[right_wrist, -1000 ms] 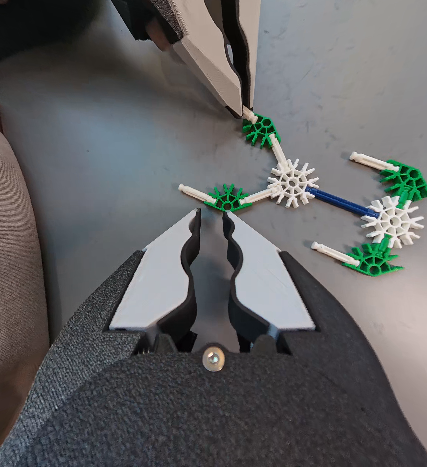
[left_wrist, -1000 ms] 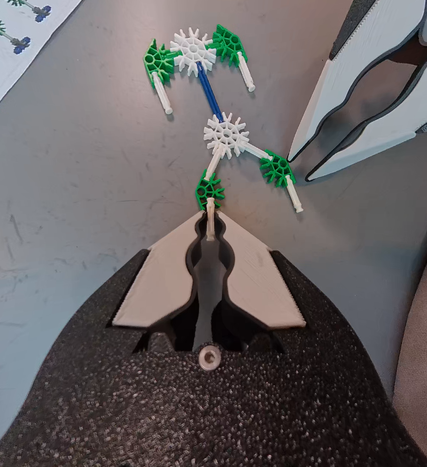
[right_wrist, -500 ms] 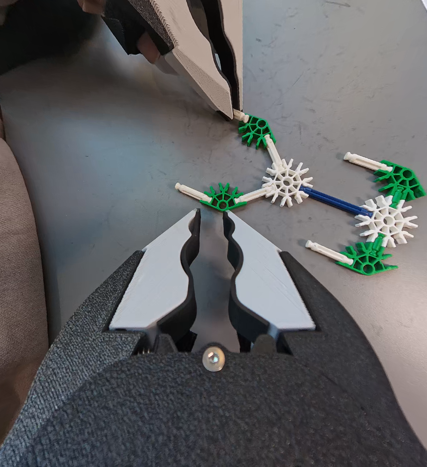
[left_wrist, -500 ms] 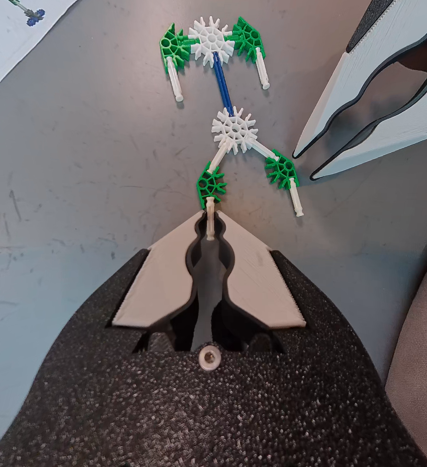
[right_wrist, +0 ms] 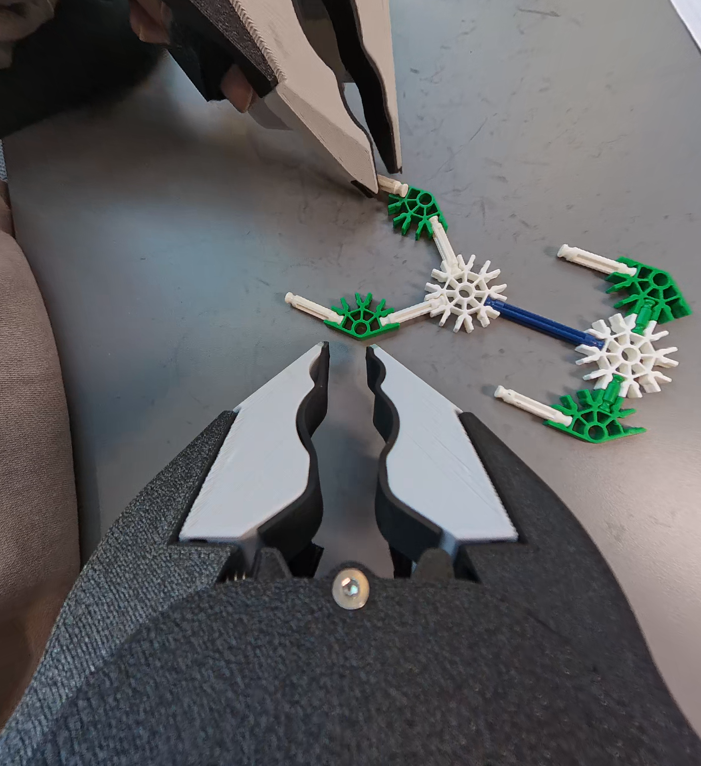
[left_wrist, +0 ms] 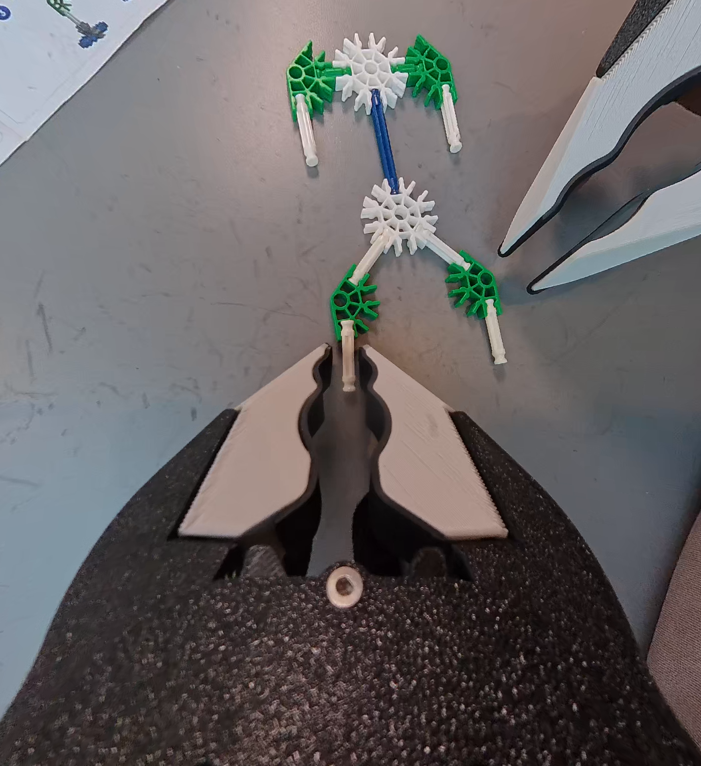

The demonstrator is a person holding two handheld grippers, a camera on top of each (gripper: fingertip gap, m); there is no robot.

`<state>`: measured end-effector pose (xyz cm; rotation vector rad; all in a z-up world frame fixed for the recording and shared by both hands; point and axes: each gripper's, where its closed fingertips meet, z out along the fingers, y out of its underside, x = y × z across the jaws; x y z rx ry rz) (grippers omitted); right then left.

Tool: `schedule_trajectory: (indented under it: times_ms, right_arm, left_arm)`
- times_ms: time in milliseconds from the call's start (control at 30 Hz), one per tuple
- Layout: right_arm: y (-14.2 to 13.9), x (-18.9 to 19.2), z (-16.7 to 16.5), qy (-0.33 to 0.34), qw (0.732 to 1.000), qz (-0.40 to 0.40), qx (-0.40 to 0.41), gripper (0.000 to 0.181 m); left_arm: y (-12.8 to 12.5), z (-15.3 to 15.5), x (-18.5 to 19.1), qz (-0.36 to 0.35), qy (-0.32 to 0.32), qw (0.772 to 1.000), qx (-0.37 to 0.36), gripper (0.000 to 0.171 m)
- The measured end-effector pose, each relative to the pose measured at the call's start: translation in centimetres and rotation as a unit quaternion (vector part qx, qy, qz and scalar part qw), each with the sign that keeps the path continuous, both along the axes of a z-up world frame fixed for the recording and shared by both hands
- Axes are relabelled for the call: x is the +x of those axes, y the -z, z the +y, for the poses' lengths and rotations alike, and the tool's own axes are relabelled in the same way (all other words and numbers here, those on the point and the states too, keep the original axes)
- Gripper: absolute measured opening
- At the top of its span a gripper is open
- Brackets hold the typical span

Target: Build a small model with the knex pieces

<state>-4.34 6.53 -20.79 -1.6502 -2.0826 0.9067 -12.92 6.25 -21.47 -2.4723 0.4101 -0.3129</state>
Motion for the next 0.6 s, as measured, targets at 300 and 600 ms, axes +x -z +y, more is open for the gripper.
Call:
schedule_trajectory:
  times_ms: [300, 600]
  right_arm:
    - [-0.1, 0.0, 0.2, 0.003, 1.000, 0.007, -0.006, 0.016]
    - [-0.1, 0.1, 0.3, 0.003, 1.000, 0.012, -0.012, 0.016]
  left_arm:
    - [-0.9, 0.6, 0.4, 0.006, 0.018, 0.999, 0.030, 0.000]
    - [-0.4, 0.8, 0.5, 0.050, 0.034, 0.998, 0.004, 0.000]
